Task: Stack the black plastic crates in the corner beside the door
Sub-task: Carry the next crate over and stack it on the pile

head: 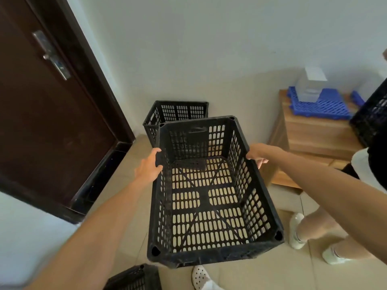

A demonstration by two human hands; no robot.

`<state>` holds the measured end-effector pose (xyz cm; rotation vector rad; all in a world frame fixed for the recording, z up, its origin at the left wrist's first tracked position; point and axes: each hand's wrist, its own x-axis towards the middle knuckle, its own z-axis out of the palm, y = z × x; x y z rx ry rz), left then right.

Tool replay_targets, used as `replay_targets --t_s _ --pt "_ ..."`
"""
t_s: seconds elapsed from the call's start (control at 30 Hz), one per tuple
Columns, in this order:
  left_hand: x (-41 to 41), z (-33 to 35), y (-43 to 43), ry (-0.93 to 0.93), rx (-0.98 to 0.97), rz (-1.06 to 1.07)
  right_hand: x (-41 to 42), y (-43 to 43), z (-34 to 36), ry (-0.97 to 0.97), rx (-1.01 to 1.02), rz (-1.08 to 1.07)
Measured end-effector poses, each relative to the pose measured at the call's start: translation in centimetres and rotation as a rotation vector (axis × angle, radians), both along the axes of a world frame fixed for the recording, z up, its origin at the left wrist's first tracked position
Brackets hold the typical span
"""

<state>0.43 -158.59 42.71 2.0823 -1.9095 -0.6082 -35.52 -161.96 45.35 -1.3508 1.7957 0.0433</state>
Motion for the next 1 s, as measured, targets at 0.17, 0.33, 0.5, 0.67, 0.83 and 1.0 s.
replay_targets --t_s 0.17,0.33,0.5,0.67,0.83,1.0 --pt "1.9 1.0 -8.8 -0.014 -0.028 -0.01 1.5 -7.8 0.2 0.064 -0.097 0.003" --pt "2.6 1.3 -16.7 -0.073 -0.025 -0.012 1.8 -15.2 0.0 0.099 -0.142 0.028" --pt "2.1 0.3 -23.3 -0.074 0.001 -0.002 1.7 -23.3 -1.2 0.078 -0.087 0.016" --pt "1.2 -0.6 -30.5 -0.054 0.033 0.085 1.8 -33.9 -1.3 0.03 -0.024 0.112" --pt "1.1 0.3 -37.7 0.01 0.09 0.209 2.4 -44.8 0.2 0.059 -0.063 0.28" --pt "1.2 0.9 -43.0 0.074 0.074 0.342 3.8 -54.7 0.0 0.126 -0.095 0.408"
